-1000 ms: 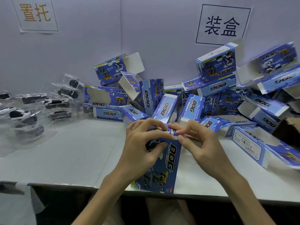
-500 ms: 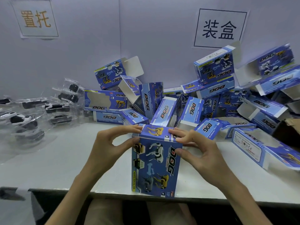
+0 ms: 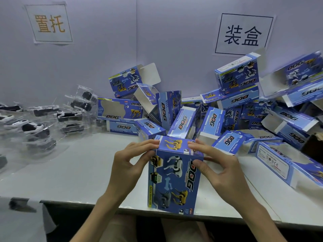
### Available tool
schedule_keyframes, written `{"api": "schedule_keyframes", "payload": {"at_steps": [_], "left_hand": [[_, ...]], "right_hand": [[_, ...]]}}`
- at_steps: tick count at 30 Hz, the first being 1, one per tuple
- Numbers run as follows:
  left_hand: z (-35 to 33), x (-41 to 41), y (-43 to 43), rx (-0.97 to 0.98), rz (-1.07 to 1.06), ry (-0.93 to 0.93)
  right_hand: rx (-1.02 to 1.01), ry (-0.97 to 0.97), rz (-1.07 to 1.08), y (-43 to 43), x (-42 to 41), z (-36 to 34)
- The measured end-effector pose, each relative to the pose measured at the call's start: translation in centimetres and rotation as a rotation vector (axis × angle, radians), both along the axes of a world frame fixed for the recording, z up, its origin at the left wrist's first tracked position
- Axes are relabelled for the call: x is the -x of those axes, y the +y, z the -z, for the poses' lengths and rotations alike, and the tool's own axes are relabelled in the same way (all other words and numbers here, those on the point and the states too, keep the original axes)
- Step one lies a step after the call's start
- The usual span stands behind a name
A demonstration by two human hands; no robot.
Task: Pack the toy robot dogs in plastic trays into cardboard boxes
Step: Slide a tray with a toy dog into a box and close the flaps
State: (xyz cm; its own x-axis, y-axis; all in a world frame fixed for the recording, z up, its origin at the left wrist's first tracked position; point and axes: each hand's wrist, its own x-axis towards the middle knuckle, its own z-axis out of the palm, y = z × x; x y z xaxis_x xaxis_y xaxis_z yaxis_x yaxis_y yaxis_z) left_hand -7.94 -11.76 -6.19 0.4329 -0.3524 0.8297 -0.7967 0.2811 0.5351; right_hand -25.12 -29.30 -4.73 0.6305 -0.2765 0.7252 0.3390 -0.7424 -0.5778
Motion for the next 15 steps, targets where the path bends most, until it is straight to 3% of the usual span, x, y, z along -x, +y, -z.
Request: {"api": "schedule_keyframes", "payload": {"at_steps": [5,15], "left_hand": [[-0.2,0.0,-0.1,-0.001,-0.025,-0.010],[-0.9,-0.1,-0.3,-0.067,0.087,0.162]], "right_hand": [[0.003,-0.009,-0.021,-0.1,-0.4,-0.1],[-0.066,-0.051,-0.021,0.0,-0.8,0.5]]}}
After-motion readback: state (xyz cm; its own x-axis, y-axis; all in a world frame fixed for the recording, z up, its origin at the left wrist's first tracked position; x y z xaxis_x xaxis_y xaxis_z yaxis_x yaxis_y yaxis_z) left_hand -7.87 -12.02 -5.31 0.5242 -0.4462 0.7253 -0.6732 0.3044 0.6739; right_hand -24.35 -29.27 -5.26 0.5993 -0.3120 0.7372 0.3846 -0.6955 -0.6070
